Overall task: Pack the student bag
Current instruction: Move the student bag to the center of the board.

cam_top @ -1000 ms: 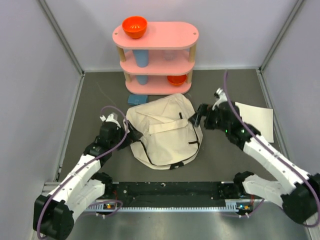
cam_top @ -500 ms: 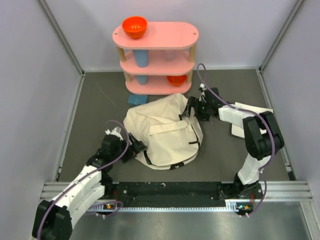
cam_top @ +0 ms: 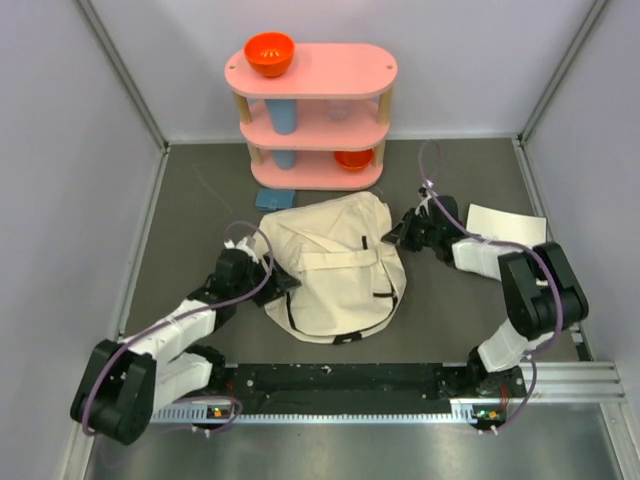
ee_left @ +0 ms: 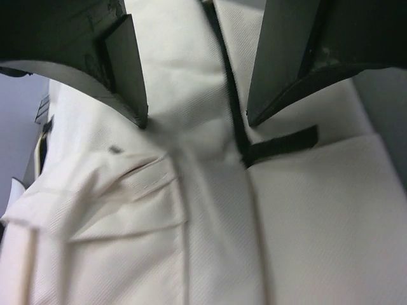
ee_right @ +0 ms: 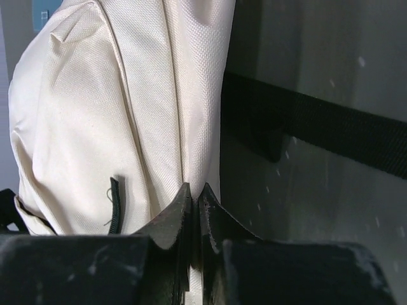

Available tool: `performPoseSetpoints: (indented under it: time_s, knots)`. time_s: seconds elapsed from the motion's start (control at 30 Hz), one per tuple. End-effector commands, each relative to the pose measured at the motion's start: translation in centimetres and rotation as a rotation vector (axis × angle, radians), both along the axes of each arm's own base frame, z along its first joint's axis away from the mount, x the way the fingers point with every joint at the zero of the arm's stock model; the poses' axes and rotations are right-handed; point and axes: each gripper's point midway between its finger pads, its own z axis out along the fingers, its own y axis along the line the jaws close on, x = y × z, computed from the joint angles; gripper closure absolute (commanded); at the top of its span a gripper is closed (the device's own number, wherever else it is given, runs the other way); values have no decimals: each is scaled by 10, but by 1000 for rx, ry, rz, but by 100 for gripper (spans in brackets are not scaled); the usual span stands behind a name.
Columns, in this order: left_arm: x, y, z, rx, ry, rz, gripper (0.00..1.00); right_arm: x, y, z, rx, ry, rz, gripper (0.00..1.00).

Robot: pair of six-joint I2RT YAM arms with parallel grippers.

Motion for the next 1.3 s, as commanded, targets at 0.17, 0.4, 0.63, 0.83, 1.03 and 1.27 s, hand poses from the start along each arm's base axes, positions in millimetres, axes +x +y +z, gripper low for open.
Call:
performPoseSetpoints:
  time_s: [0.17, 0.4, 0.63, 0.83, 1.03, 1.27]
  knots:
    - [120, -43, 91, 35, -326, -124, 23, -91, -57, -11, 136, 52, -454, 100]
    - [179, -55, 117, 100, -331, -208, 15, -136, -35, -5, 115, 47, -386, 89]
    - [177, 12, 102, 304, -265, -118, 6, -138, -67, 27, -63, -76, -403, 19]
    - [115, 21, 117, 254, -306, -125, 5, -121, -56, 78, -110, -215, -297, 18]
    - [31, 13, 108, 170, -265, -114, 9, -104, -8, 101, -104, -216, -58, 18]
    - [-54, 7, 70, 152, -124, -209, 26, -106, 17, 95, -32, -172, 40, 19]
